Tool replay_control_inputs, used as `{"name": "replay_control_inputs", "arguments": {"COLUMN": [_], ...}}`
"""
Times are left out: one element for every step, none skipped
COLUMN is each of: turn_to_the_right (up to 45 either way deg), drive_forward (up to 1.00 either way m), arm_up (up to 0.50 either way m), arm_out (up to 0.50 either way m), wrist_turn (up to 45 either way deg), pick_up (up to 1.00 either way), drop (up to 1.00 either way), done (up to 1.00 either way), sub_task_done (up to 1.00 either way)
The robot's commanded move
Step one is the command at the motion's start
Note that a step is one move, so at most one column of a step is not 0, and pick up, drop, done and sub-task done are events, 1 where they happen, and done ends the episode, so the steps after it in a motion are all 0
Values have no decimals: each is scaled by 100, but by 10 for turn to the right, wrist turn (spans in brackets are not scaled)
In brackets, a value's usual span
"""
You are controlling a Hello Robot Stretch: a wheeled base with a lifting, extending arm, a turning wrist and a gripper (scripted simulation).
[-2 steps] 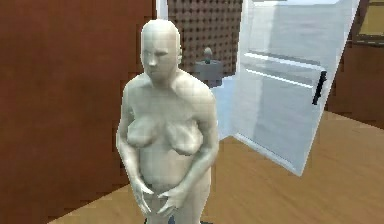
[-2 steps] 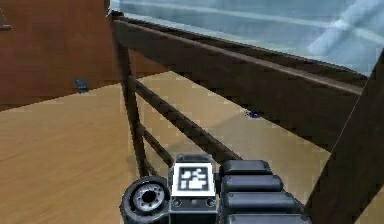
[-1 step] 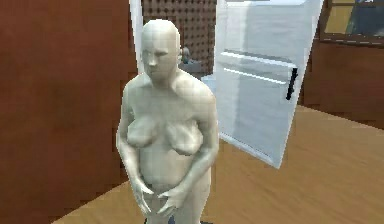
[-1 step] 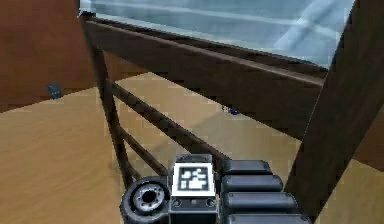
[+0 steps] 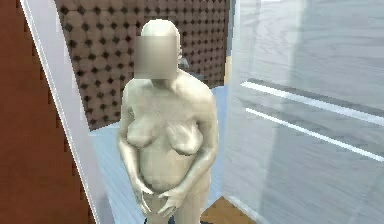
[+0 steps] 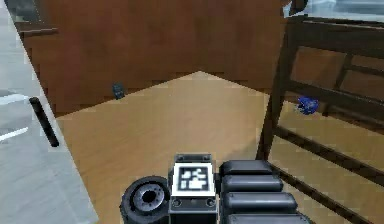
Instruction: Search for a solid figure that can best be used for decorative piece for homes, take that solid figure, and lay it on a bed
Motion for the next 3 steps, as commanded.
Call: {"name": "replay_control_inputs", "arguments": {"turn_to_the_right": [0, 330, 0], "drive_forward": [90, 0, 5], "arm_up": [0, 0, 0], "arm_out": [0, 0, 0], "wrist_turn": [0, 0, 0], "pick_up": [0, 0, 0], "drop": [0, 0, 0], "done": [0, 0, 0], "sub_task_done": [0, 0, 0]}}
